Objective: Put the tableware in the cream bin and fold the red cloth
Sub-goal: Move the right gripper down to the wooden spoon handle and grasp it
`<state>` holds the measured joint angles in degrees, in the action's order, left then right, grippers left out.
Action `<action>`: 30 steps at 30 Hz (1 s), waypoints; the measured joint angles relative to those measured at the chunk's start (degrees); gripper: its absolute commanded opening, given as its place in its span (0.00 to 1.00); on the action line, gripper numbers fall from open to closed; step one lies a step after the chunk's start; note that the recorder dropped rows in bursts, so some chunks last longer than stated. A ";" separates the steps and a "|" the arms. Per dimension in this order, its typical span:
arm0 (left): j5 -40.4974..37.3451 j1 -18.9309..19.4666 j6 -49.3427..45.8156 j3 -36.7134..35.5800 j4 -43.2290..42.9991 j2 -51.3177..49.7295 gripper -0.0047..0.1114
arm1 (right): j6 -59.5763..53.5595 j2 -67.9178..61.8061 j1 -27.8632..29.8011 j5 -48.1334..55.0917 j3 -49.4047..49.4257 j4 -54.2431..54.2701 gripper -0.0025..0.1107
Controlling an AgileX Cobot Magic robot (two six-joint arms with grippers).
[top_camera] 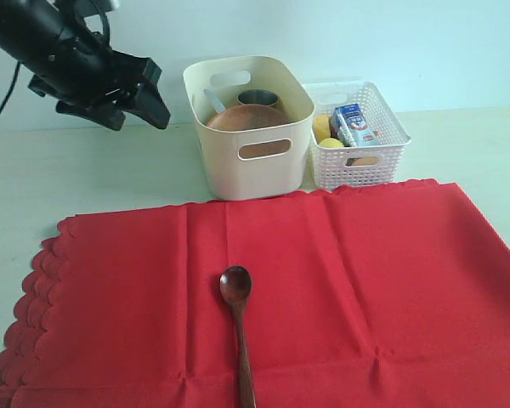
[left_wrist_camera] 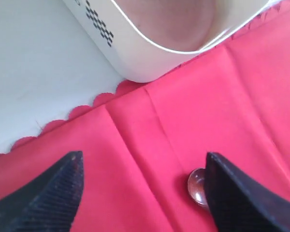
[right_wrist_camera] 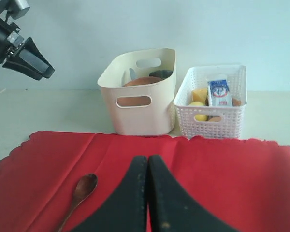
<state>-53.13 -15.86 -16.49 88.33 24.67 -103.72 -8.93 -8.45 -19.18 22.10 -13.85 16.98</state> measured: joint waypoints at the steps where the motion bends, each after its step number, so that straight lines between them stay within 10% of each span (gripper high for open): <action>1: 2.49 0.00 0.00 -3.11 -0.03 2.70 0.62 | -1.95 0.72 0.00 0.65 -0.67 0.00 0.02; 17: 23.37 0.00 0.00 -42.51 -0.25 52.23 0.62 | -8.70 7.75 0.00 8.99 -7.74 11.39 0.02; 30: 23.25 0.00 0.62 -61.03 -1.14 96.24 0.62 | -27.33 -31.82 -0.33 25.40 -22.74 25.25 0.07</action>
<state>-29.88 -15.86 -15.86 27.30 23.53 -7.48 -36.27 -40.27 -19.52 47.50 -36.58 42.24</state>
